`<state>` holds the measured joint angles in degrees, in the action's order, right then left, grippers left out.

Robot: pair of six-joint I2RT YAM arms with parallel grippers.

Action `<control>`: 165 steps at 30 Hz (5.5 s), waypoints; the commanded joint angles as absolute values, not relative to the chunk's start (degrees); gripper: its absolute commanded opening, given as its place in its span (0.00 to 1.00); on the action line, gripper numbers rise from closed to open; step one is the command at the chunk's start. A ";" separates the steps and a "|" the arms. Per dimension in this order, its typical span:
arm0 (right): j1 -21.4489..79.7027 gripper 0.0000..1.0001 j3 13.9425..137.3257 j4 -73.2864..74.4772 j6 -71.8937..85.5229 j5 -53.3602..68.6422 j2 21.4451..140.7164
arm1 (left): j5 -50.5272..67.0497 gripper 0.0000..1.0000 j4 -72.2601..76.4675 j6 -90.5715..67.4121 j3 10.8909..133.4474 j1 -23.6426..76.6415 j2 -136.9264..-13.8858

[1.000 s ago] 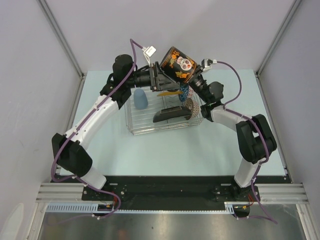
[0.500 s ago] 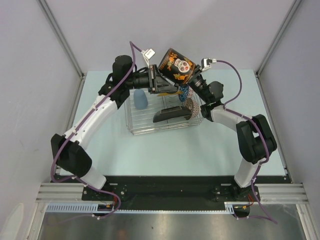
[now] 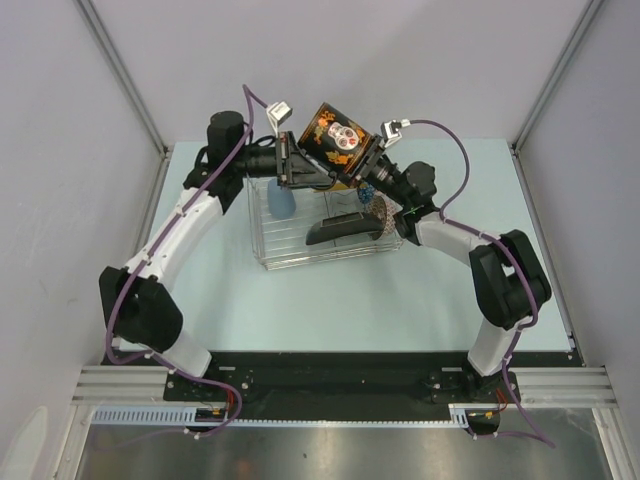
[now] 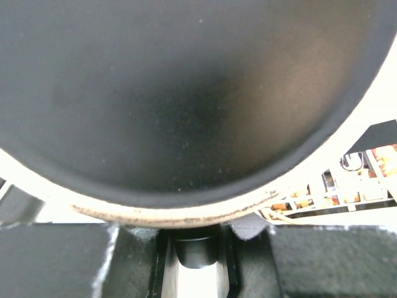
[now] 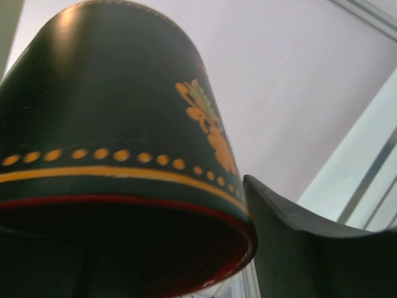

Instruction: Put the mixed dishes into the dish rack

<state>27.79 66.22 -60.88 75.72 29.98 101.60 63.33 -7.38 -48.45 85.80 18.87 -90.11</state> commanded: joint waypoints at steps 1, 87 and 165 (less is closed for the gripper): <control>30.06 0.69 67.94 -62.32 72.60 39.29 98.35 | 60.73 0.00 5.63 -45.35 84.91 14.60 -86.40; 6.24 1.00 53.44 -24.69 54.23 47.29 67.41 | 22.94 0.00 -18.99 10.63 63.90 13.01 -90.00; 5.54 1.00 52.12 -11.25 41.66 44.30 66.27 | 11.60 1.00 -28.56 17.05 58.89 14.77 -83.06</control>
